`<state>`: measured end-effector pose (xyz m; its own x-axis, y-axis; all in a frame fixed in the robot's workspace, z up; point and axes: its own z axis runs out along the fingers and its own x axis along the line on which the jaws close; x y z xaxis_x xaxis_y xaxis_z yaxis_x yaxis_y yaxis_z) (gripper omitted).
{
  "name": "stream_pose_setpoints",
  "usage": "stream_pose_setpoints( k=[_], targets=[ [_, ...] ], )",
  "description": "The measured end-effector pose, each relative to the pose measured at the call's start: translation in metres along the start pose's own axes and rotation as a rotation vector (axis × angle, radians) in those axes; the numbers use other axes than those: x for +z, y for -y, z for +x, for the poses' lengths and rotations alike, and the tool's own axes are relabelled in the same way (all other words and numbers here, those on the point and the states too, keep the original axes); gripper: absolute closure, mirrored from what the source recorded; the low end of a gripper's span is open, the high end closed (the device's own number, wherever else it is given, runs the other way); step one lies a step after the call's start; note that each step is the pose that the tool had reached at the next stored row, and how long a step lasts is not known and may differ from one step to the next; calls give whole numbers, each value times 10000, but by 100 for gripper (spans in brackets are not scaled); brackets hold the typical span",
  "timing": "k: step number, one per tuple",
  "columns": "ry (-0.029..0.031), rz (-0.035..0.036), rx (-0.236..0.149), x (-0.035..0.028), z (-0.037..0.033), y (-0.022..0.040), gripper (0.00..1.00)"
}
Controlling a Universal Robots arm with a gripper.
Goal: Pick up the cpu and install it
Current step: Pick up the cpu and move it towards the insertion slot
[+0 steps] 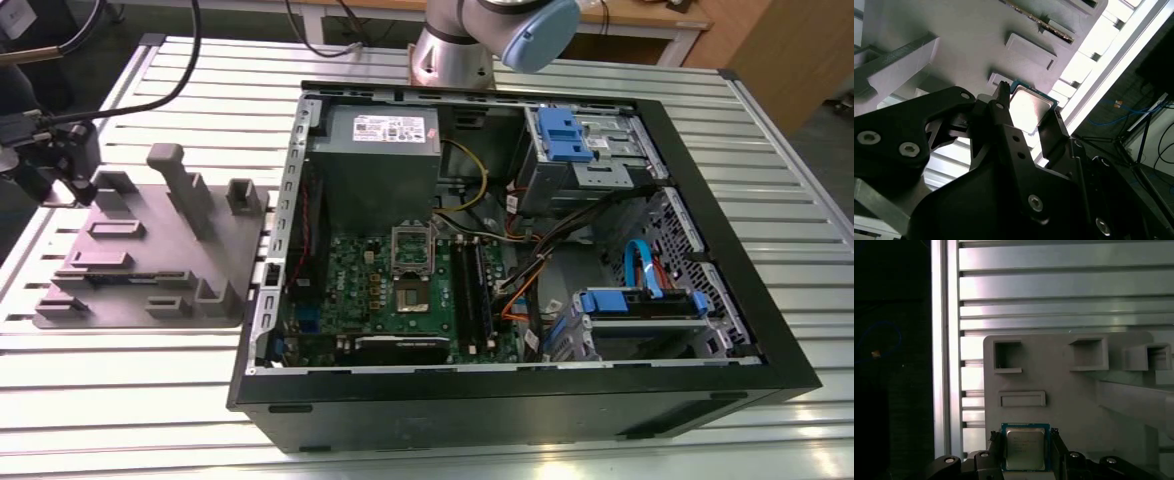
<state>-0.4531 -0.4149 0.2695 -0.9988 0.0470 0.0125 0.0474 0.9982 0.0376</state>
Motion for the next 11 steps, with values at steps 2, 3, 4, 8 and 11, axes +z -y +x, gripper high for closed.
stream_pose_setpoints(
  k=[2,3,4,8,11],
  targets=[
    [0,0,0,-17,0,-1,53],
    [0,-1,0,-25,0,-1,53],
    [1,-1,-1,-34,0,-1,53],
    [3,-2,-1,-56,1,-2,53],
    [1,-1,0,-60,1,-2,53]
  ],
)
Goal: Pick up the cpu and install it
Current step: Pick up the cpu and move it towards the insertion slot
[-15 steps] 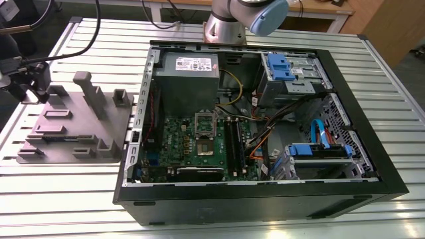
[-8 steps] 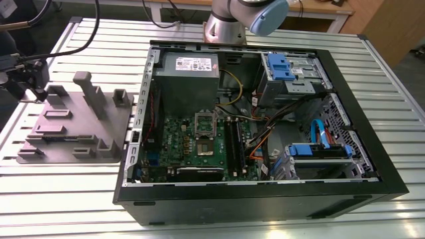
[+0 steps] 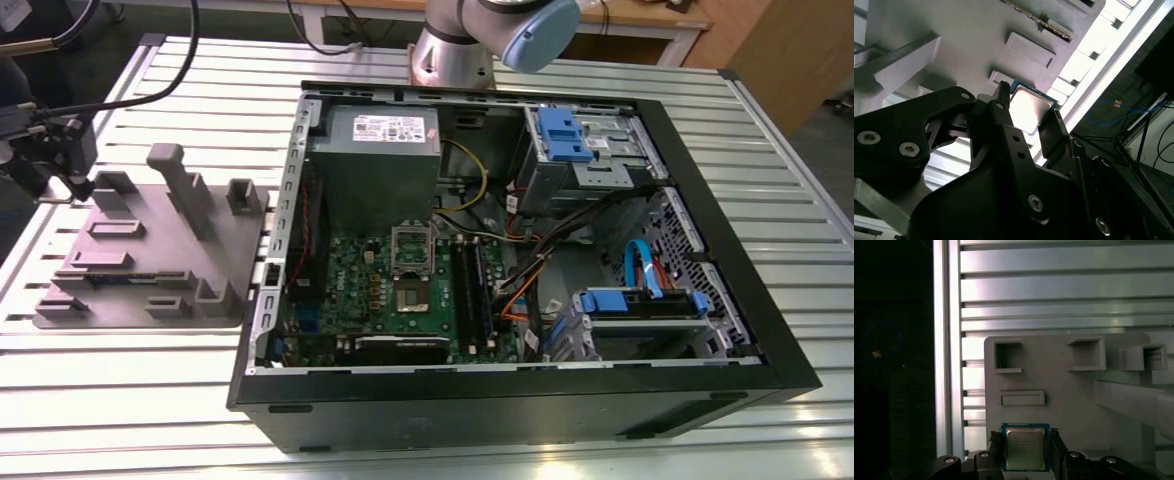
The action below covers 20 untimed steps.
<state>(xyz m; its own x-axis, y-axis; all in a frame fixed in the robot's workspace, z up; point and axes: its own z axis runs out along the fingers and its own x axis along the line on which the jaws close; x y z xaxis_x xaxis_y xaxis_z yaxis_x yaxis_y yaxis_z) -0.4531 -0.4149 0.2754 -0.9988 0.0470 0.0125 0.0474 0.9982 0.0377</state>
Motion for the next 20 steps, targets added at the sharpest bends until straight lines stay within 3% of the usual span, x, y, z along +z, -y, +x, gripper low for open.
stream_pose_setpoints(
  k=[20],
  targets=[
    [0,0,0,-98,1,-4,53]
  ],
)
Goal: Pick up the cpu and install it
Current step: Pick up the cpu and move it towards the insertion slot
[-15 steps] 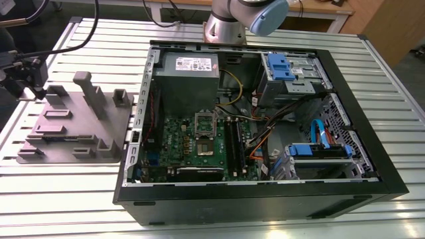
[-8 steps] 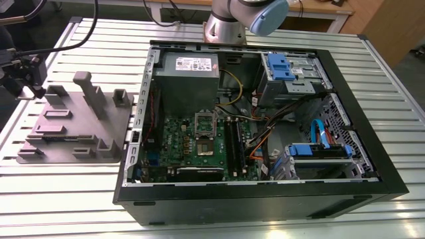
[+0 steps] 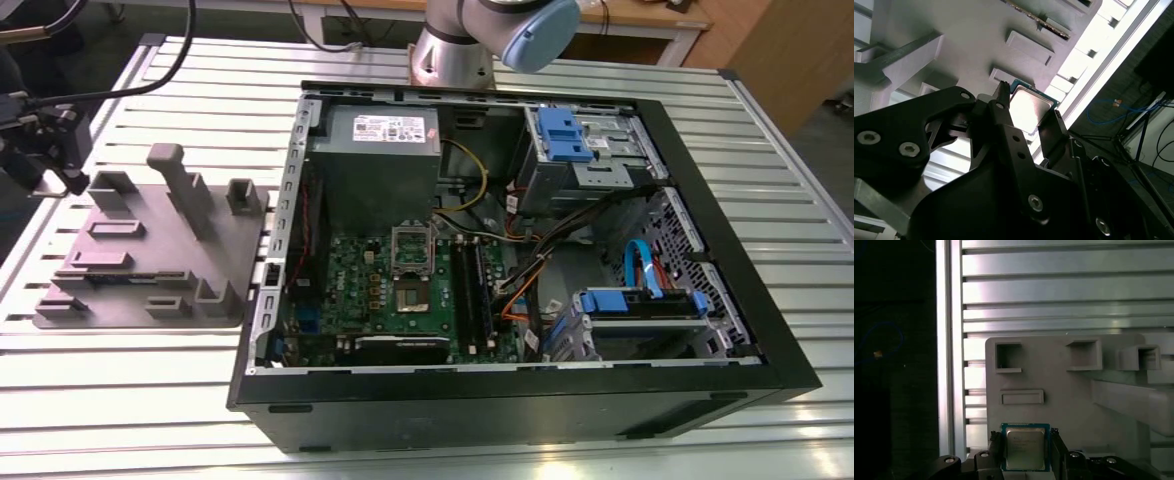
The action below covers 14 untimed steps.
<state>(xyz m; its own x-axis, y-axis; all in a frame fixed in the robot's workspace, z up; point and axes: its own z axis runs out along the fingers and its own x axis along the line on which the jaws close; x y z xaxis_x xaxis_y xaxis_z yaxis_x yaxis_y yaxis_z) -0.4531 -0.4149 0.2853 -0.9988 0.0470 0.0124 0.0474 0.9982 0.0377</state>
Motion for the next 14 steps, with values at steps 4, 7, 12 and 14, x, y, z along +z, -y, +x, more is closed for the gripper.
stream_pose_setpoints(
  k=[4,7,12,14],
  targets=[
    [-1,1,0,-22,0,-1,53],
    [0,0,0,-38,1,-1,53],
    [0,0,0,-61,1,-2,53],
    [-1,1,0,-71,1,-2,53]
  ],
)
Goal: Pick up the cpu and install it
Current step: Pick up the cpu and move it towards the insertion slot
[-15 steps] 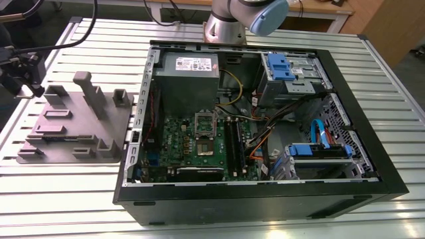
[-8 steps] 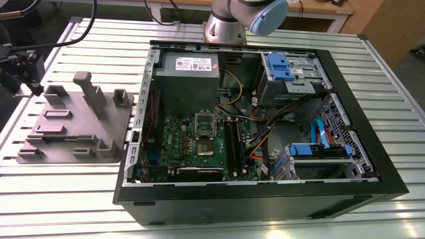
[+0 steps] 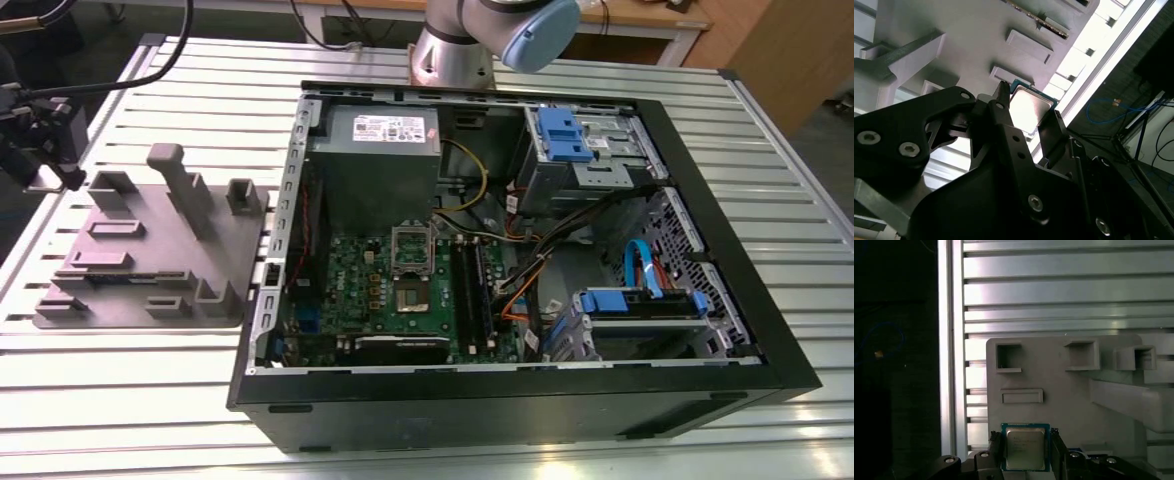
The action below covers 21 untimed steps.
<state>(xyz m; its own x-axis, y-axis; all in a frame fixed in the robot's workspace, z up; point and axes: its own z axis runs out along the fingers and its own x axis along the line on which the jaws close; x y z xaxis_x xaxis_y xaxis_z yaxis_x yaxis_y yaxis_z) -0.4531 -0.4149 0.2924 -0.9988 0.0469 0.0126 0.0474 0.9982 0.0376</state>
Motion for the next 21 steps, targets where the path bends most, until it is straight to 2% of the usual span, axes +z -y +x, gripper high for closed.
stream_pose_setpoints(
  k=[21],
  targets=[
    [1,-1,0,-80,1,-3,53]
  ],
)
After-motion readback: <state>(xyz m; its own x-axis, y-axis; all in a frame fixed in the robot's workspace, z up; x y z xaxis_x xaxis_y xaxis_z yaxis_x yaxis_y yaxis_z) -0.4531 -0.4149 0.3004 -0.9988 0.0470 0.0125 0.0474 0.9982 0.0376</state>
